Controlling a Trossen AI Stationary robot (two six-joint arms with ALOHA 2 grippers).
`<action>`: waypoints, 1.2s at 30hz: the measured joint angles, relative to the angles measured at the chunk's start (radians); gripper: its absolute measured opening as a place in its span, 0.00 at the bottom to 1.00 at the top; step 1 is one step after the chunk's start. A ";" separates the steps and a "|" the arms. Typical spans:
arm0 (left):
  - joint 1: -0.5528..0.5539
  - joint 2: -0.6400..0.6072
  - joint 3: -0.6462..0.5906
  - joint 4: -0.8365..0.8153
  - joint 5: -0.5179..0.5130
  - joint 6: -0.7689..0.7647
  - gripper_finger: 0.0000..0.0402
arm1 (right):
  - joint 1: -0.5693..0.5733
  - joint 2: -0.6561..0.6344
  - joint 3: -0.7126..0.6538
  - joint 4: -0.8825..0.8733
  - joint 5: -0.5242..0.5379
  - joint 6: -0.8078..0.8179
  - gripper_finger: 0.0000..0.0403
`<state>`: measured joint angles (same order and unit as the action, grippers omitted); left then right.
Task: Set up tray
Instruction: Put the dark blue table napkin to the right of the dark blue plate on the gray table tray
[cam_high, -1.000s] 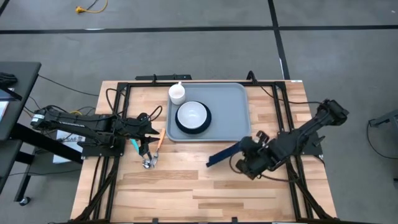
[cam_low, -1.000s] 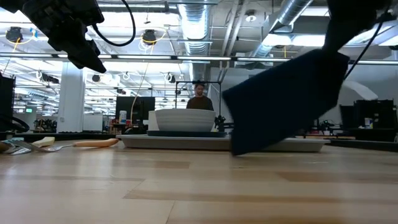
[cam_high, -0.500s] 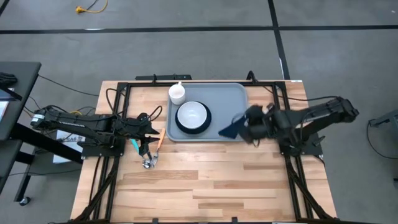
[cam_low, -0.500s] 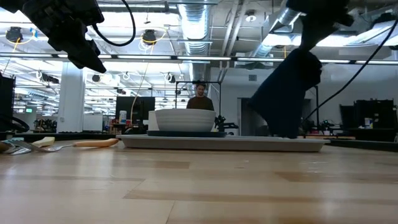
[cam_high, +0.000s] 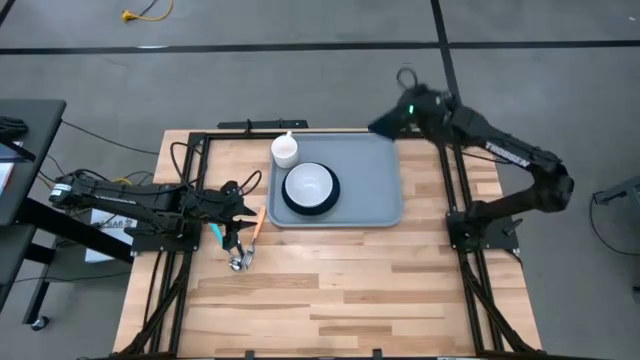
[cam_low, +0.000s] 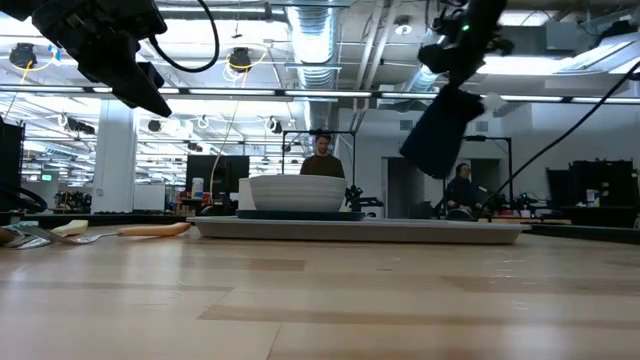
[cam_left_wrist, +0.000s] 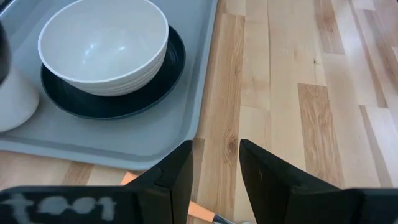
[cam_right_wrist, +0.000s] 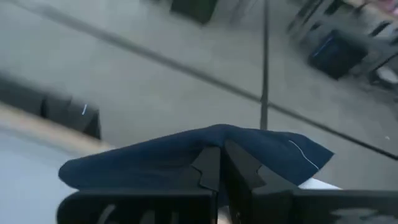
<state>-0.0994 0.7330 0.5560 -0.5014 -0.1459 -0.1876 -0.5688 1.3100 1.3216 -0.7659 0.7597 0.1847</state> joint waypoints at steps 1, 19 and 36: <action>0.000 0.000 0.000 0.000 0.000 0.000 0.29 | -0.024 0.019 0.007 0.051 -0.001 -0.030 0.00; 0.000 0.000 0.000 -0.016 0.003 0.000 0.29 | 0.020 0.604 0.011 -0.137 -0.388 0.020 0.00; 0.000 0.000 0.000 -0.023 0.004 0.008 0.29 | 0.140 0.570 0.011 -0.427 -0.538 0.241 0.00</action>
<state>-0.0996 0.7330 0.5560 -0.5245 -0.1421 -0.1795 -0.4288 1.8801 1.3323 -1.1929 0.2219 0.4255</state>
